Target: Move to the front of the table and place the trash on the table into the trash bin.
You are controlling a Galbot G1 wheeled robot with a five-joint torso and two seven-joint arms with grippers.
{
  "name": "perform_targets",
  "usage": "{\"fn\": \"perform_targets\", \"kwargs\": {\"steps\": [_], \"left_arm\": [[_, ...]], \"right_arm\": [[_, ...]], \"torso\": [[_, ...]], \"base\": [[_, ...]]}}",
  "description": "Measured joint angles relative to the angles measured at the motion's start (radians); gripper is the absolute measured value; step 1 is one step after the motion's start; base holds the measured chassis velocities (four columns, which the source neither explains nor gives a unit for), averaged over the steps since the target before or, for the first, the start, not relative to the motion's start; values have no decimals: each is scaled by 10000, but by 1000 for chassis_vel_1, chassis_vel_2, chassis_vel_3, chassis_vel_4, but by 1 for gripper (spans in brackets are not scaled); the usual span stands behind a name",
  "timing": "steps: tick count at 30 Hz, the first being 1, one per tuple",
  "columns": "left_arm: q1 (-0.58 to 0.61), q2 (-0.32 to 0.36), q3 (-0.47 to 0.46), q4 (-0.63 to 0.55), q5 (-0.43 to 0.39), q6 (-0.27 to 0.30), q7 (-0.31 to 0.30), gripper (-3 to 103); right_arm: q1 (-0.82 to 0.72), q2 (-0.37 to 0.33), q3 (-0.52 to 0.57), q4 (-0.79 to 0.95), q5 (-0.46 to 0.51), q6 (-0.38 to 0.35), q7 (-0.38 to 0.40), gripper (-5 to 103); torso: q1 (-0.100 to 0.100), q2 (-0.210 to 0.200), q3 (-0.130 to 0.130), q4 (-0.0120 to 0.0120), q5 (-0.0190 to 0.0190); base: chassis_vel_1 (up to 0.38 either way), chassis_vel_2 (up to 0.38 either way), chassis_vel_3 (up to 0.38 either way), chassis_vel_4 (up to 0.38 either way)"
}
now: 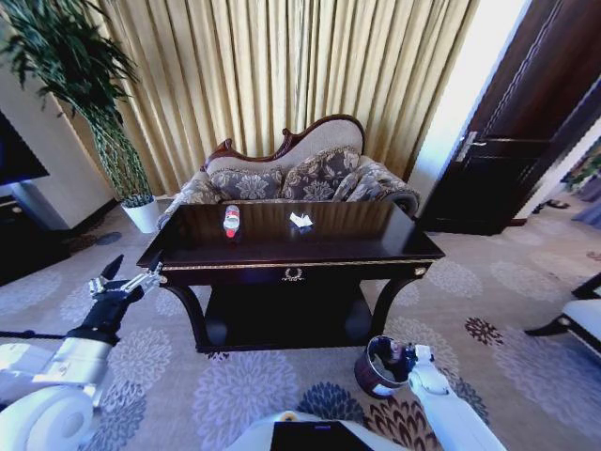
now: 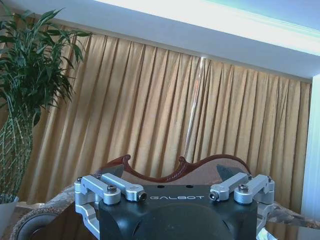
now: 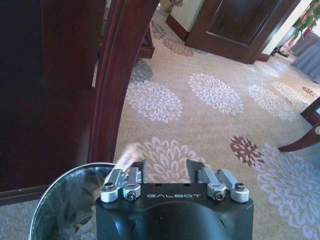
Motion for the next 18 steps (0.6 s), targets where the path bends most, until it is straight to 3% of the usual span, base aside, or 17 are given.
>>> {"fn": "perform_targets", "kwargs": {"steps": [3,4,13,18], "left_arm": [[15,-20,13,-2,-1,0,22,100],[15,-20,13,-2,-1,0,22,100],[38,-21,-33,24,-18,-29,62,100],[25,-27,-32,54,-21,-40,97,100]], "right_arm": [[-82,-34,25,196,4,-5,3,61],[-82,-34,25,196,4,-5,3,61],[-132,-46,31,421,32,-49,3,97],[-157,-30,41,449,40,-58,4,100]], "torso": [[0,0,0,0,0],[0,0,0,0,0],[0,0,0,0,1],[0,0,0,0,1]], "base": [[0,0,0,0],[0,0,0,0],[0,0,0,0],[0,0,0,0]]}}
